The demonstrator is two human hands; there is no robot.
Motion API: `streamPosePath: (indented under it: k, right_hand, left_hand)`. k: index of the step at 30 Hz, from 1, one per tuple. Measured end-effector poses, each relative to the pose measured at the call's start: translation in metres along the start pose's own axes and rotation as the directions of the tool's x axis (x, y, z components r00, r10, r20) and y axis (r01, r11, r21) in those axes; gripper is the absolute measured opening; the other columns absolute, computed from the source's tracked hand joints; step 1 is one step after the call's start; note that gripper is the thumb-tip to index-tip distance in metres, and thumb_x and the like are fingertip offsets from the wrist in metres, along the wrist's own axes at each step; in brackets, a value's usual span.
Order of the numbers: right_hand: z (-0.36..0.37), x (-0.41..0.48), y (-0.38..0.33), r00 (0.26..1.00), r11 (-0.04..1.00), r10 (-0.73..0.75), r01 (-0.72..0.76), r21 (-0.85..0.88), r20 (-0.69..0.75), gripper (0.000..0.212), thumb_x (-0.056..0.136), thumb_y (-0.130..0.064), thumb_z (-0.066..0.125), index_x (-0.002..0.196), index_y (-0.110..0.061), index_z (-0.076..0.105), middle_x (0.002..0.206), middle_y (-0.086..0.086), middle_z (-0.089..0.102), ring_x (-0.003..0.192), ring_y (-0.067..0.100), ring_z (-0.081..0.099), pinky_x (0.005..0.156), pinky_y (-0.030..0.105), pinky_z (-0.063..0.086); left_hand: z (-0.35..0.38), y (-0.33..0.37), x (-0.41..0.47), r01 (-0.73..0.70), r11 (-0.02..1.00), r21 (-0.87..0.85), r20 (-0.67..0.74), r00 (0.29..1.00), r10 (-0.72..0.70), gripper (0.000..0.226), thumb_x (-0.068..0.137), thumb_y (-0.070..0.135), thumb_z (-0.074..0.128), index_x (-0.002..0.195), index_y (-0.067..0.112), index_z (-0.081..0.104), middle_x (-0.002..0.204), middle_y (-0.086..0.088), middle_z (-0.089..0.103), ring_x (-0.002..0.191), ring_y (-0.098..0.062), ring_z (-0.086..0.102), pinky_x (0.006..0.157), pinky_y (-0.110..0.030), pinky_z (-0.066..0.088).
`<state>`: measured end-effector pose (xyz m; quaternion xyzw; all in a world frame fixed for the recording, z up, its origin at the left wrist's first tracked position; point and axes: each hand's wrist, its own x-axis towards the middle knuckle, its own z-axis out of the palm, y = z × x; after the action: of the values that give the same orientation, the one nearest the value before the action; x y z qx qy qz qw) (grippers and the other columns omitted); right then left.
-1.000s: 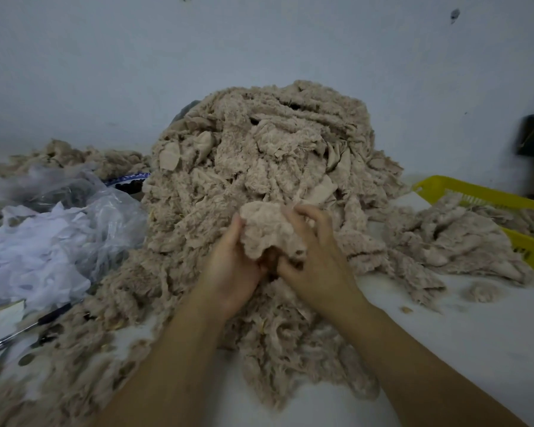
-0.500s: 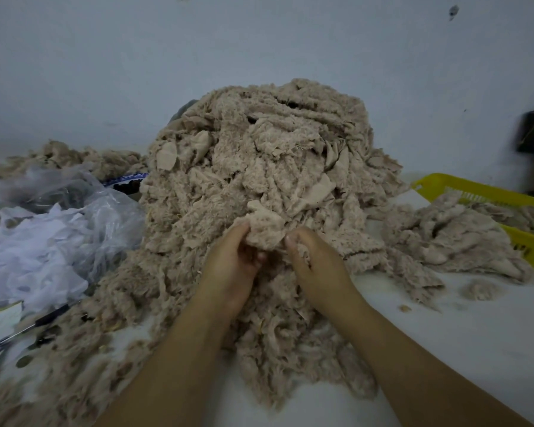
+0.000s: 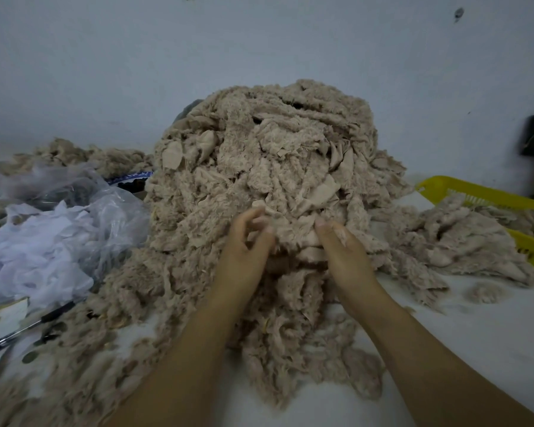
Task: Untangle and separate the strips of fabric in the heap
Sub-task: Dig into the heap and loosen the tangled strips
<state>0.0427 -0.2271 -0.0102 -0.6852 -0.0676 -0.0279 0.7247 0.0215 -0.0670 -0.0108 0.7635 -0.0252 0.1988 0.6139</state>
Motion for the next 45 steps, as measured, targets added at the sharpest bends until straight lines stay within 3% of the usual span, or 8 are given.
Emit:
streamPosePath:
  k: [9,14,17,20,26,36,41,45]
  right_hand:
    - [-0.002,0.004,-0.011,0.995,0.935,0.098,-0.083,0.345,-0.027,0.054,0.084,-0.051,0.060,0.113,-0.006,0.069,0.103,0.013,0.075,0.093,0.026,0.072,0.075,0.037,0.059]
    - [-0.003,0.000,-0.005,0.990,0.984,0.022,-0.046,0.171,0.139,0.058,0.065,-0.083,0.061,0.104,-0.040,0.073,0.115,-0.010,0.072,0.111,0.012,0.066,0.098,0.039,0.048]
    - [0.007,-0.009,0.002,0.944,0.968,-0.003,0.085,-0.235,0.330,0.041,0.068,-0.082,0.060,0.099,-0.056,0.064,0.103,-0.029,0.068,0.095,-0.012,0.062,0.081,0.018,0.047]
    - [0.013,-0.006,0.011,0.950,0.874,-0.050,0.191,-0.447,0.307,0.029,0.090,-0.053,0.061,0.090,-0.024,0.064,0.072,-0.018,0.062,0.066,-0.004,0.056,0.061,0.018,0.041]
    - [-0.004,0.002,0.003,0.994,0.996,0.061,-0.067,0.062,0.094,0.026,0.093,-0.038,0.063,0.092,-0.014,0.072,0.098,0.009,0.074,0.094,0.022,0.071,0.081,0.037,0.058]
    - [-0.001,0.001,-0.010,0.984,0.875,0.141,-0.173,0.452,0.106,0.033,0.089,-0.031,0.064,0.111,-0.008,0.069,0.107,0.013,0.074,0.099,0.024,0.072,0.078,0.033,0.060]
    - [0.003,-0.001,-0.008,0.986,0.910,0.108,-0.149,0.388,0.126,0.027,0.080,-0.038,0.069,0.087,-0.012,0.069,0.096,0.013,0.076,0.090,0.024,0.073,0.075,0.034,0.060]
    - [-0.003,0.000,-0.009,0.993,0.936,0.083,-0.105,0.336,0.081,0.031,0.094,-0.040,0.060,0.073,-0.018,0.057,0.050,-0.006,0.047,0.038,0.007,0.041,0.035,0.019,0.032]
  left_hand:
    - [0.004,0.004,-0.010,-0.097,0.992,0.086,0.396,0.917,0.055,0.019,0.086,0.075,0.045,0.091,0.069,0.062,0.098,0.043,0.064,0.096,0.020,0.058,0.076,0.001,0.041]
    - [0.012,0.007,-0.008,0.114,0.985,-0.129,0.103,0.990,-0.101,0.036,0.099,0.027,0.059,0.069,0.040,0.075,0.069,0.014,0.073,0.067,0.000,0.068,0.061,-0.015,0.051]
    - [0.003,0.011,0.004,0.318,0.710,-0.628,0.114,0.940,-0.320,0.028,0.099,0.018,0.052,0.092,0.012,0.078,0.096,-0.013,0.077,0.085,-0.021,0.072,0.075,-0.033,0.060]
    - [-0.005,0.011,0.009,0.281,0.492,-0.824,0.116,0.933,-0.340,0.028,0.101,0.025,0.049,0.109,0.008,0.071,0.102,-0.009,0.076,0.083,-0.016,0.073,0.070,-0.028,0.061]
    - [-0.019,0.004,0.017,0.212,0.302,-0.929,0.083,0.918,-0.388,0.039,0.105,0.034,0.044,0.119,0.003,0.065,0.108,-0.010,0.074,0.084,-0.015,0.075,0.059,-0.021,0.058]
    - [0.006,0.013,-0.011,0.161,0.966,-0.202,0.189,0.974,-0.123,0.033,0.070,0.064,0.073,0.096,0.043,0.077,0.095,0.027,0.071,0.099,0.004,0.067,0.080,-0.008,0.048]
    - [0.011,0.004,-0.009,0.221,0.957,-0.189,0.106,0.973,-0.203,0.007,0.086,0.033,0.076,0.088,0.039,0.072,0.087,0.031,0.071,0.098,0.001,0.067,0.080,-0.015,0.053]
    - [0.002,0.007,-0.002,0.393,0.780,-0.487,0.044,0.903,-0.428,0.023,0.087,0.032,0.073,0.106,0.018,0.073,0.102,-0.001,0.077,0.093,-0.020,0.073,0.081,-0.037,0.060]
